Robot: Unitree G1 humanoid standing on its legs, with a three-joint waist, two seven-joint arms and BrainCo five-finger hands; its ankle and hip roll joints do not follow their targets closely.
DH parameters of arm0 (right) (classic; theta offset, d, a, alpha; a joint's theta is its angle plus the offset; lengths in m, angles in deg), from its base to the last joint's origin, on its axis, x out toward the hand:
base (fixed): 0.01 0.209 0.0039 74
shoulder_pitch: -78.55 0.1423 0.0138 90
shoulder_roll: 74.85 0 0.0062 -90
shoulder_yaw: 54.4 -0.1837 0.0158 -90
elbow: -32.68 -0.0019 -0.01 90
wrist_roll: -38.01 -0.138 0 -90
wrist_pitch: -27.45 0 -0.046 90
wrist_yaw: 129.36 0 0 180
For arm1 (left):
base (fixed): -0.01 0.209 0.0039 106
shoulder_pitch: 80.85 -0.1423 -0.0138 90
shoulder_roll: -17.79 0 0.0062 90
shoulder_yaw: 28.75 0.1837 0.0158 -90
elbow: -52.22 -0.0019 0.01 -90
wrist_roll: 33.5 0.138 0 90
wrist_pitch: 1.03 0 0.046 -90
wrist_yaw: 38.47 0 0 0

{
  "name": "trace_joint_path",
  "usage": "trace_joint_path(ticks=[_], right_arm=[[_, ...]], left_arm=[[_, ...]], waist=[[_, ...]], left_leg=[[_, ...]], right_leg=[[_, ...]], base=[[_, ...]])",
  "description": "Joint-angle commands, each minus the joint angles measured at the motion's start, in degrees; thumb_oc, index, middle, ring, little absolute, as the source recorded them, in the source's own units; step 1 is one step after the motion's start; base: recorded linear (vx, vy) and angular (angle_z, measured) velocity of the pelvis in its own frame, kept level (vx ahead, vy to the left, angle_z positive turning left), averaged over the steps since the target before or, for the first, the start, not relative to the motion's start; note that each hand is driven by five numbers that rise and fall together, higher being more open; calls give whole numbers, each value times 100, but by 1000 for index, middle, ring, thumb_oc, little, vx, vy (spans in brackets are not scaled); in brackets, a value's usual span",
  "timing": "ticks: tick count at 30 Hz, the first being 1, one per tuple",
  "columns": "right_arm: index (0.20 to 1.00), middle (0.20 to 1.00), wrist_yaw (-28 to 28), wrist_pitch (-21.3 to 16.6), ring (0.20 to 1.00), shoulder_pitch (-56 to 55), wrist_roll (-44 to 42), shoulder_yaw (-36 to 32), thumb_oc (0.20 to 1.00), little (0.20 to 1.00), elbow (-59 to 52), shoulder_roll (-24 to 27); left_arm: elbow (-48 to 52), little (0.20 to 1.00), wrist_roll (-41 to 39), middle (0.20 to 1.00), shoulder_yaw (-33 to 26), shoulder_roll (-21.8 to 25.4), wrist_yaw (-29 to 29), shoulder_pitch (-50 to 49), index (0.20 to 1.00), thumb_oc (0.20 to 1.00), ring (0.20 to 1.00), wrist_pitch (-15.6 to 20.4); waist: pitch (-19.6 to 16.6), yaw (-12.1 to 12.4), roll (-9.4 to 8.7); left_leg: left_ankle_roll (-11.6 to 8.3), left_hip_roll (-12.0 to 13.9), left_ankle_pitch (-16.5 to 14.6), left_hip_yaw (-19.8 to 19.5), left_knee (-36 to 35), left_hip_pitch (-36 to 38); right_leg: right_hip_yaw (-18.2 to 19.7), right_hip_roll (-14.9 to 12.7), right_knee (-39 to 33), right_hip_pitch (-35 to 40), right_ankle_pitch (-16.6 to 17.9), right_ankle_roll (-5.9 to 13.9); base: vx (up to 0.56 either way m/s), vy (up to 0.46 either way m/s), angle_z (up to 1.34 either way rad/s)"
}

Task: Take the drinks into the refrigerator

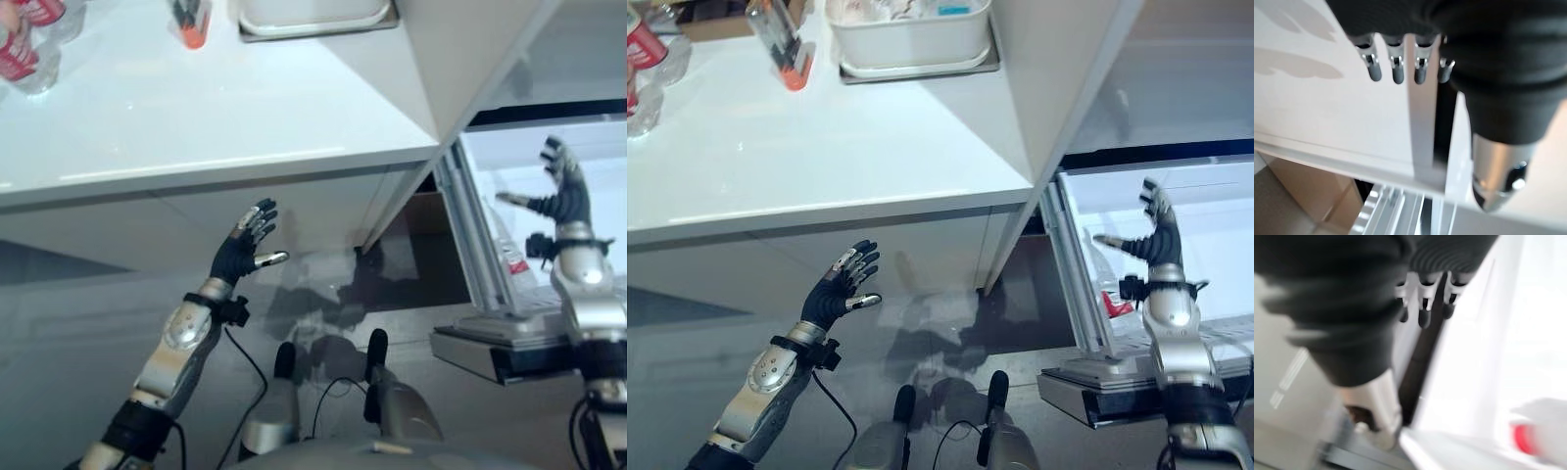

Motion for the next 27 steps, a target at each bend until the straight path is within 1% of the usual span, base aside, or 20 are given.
trace_joint_path(ticks=[1, 3, 5, 6, 7, 8, 10, 12, 13, 15, 16, 17, 18, 19, 20, 22, 23, 24, 26, 27], right_arm=[[1000, 1000, 62, -371, 1000, -605, -463, -452, 1000, 1000, -126, 181], [1000, 1000, 83, -417, 1000, -699, -556, -707, 1000, 1000, -96, 327], [1000, 1000, 97, -420, 1000, -796, -600, -941, 1000, 1000, 26, 477], [1000, 1000, 118, -375, 1000, -864, -594, -1098, 1000, 1000, 242, 637], [1000, 1000, 115, -380, 1000, -867, -599, -1103, 1000, 1000, 252, 644], [1000, 1000, 117, -309, 1000, -957, -543, -1201, 1000, 1000, 432, 794], [1000, 1000, 151, -244, 1000, -1069, -537, -1403, 1000, 1000, 817, 962], [1000, 1000, 142, -259, 1000, -1077, -548, -1422, 1000, 1000, 846, 981], [1000, 1000, 170, -250, 1000, -1140, -667, -1552, 1000, 1000, 1223, 1035], [1000, 1000, 175, -168, 1000, -1319, -565, -1721, 1000, 1000, 1636, 1108], [1000, 1000, 171, -176, 1000, -1318, -567, -1723, 1000, 1000, 1653, 1117], [1000, 1000, 196, -83, 1000, -1436, -498, -1831, 1000, 1000, 2047, 1169], [1000, 1000, 188, -92, 1000, -1440, -503, -1833, 1000, 1000, 2064, 1176], [1000, 1000, 145, 1, 1000, -1613, -432, -1906, 1000, 1000, 2506, 1214], [1000, 1000, 78, 95, 1000, -1720, -313, -1915, 1000, 1000, 2670, 1256], [1000, 1000, 63, 98, 1000, -1811, -233, -1940, 1000, 1000, 2800, 1266], [1000, 1000, 80, 181, 1000, -1928, -179, -1963, 1000, 1000, 3250, 1149], [1000, 1000, 76, 167, 1000, -1925, -182, -1955, 1000, 1000, 3272, 1152], [1000, 1000, 46, 201, 1000, -1977, -125, -1858, 1000, 1000, 3586, 929], [1000, 1000, 50, 200, 1000, -1975, -122, -1848, 1000, 1000, 3583, 920]], left_arm=[[298, 1000, 154, 1000, -125, 103, -222, -264, 1000, 1000, 1000, 282], [293, 1000, 205, 1000, -72, 115, -298, -239, 1000, 1000, 1000, 282], [423, 1000, 375, 1000, -2, 280, -447, -171, 1000, 1000, 1000, 319], [486, 1000, 343, 1000, 63, 397, -547, -93, 1000, 1000, 1000, 321], [485, 1000, 337, 1000, 70, 396, -550, -89, 1000, 1000, 1000, 321], [465, 1000, 368, 1000, 158, 424, -613, -4, 1000, 1000, 1000, 303], [550, 1000, 402, 1000, 354, 543, -800, 125, 1000, 1000, 1000, 291], [546, 1000, 397, 1000, 377, 537, -804, 144, 1000, 1000, 1000, 289], [604, 1000, 384, 1000, 515, 617, -914, 217, 1000, 1000, 1000, 287], [617, 1000, 380, 1000, 648, 716, -1058, 261, 1000, 1000, 1000, 273], [612, 1000, 377, 1000, 655, 713, -1062, 266, 1000, 1000, 1000, 275], [580, 1000, 378, 1000, 757, 769, -1145, 251, 1000, 1000, 1000, 265], [574, 1000, 380, 1000, 766, 767, -1147, 252, 1000, 1000, 1000, 269], [542, 1000, 412, 1000, 850, 819, -1259, 178, 1000, 1000, 1000, 252], [553, 1000, 401, 1000, 865, 876, -1328, 144, 1000, 1000, 1000, 243], [611, 1000, 338, 1000, 872, 926, -1396, 71, 1000, 1000, 1000, 244], [555, 1000, 299, 1000, 915, 982, -1472, -60, 1000, 1000, 1000, 221], [553, 1000, 296, 1000, 917, 988, -1478, -65, 1000, 1000, 1000, 225], [502, 1000, 274, 1000, 936, 1035, -1526, -198, 1000, 1000, 1000, 227], [507, 1000, 272, 1000, 927, 1045, -1529, -211, 1000, 1000, 1000, 228]], waist=[[-561, -215, -221], [-642, -293, -232], [-724, -371, -239], [-797, -457, -249], [-795, -442, -245], [-845, -543, -259], [-902, -658, -248], [-899, -625, -236], [-922, -710, -228], [-954, -854, -199], [-956, -835, -194], [-968, -927, -185], [-970, -909, -183], [-971, -986, -168], [-962, -1026, -157], [-966, -1019, -138], [-958, -1087, -105], [-964, -1079, -109], [-962, -1126, -48], [-965, -1125, -55]], left_leg=[[652, -488, 60, 81, 42, -606], [651, -466, 9, 153, 54, -539], [653, -453, -43, 218, 64, -479], [654, -433, -90, 290, 76, -417], [654, -431, -95, 299, 76, -411], [651, -410, -130, 373, 100, -357], [648, -387, -170, 462, 111, -298], [647, -383, -176, 475, 109, -291], [647, -375, -213, 562, 117, -236], [654, -357, -254, 703, 124, -178], [654, -354, -260, 717, 126, -176], [664, -347, -289, 812, 144, -146], [664, -346, -294, 824, 146, -142], [669, -323, -328, 939, 178, -105], [671, -320, -332, 976, 186, -94], [671, -310, -342, 1020, 192, -75], [676, -296, -355, 1060, 200, -61], [675, -294, -359, 1066, 202, -60], [686, -301, -376, 1129, 210, -43], [686, -300, -379, 1135, 209, -39]], right_leg=[[492, -87, 780, -338, -505, 288], [549, -59, 781, -305, -522, 294], [612, -30, 762, -275, -534, 304], [701, -1, 759, -250, -538, 310], [711, 2, 759, -248, -539, 310], [786, 35, 765, -229, -544, 310], [876, 78, 761, -223, -541, 323], [888, 84, 761, -222, -541, 323], [986, 122, 752, -216, -529, 330], [1140, 180, 720, -226, -498, 345], [1153, 185, 720, -229, -497, 346], [1271, 226, 716, -246, -476, 357], [1283, 230, 716, -246, -475, 358], [1400, 264, 724, -268, -451, 363], [1437, 279, 727, -273, -447, 366], [1493, 299, 730, -277, -441, 369], [1552, 320, 739, -285, -441, 372], [1557, 324, 740, -286, -442, 371], [1634, 341, 741, -290, -435, 379], [1639, 344, 740, -288, -434, 380]], base=[[62, 7, -31], [45, 2, -22], [51, 3, -25], [49, 8, -31], [41, 0, -34], [28, 2, -28], [34, 7, -29], [15, 2, -27], [17, 10, -32], [17, 18, -31], [26, 19, -38], [21, 12, -34], [33, 17, -50], [18, 14, -36], [19, 13, -37], [13, 9, -27], [15, 8, -21], [15, 25, -17], [16, 24, -20], [14, 16, -13]])
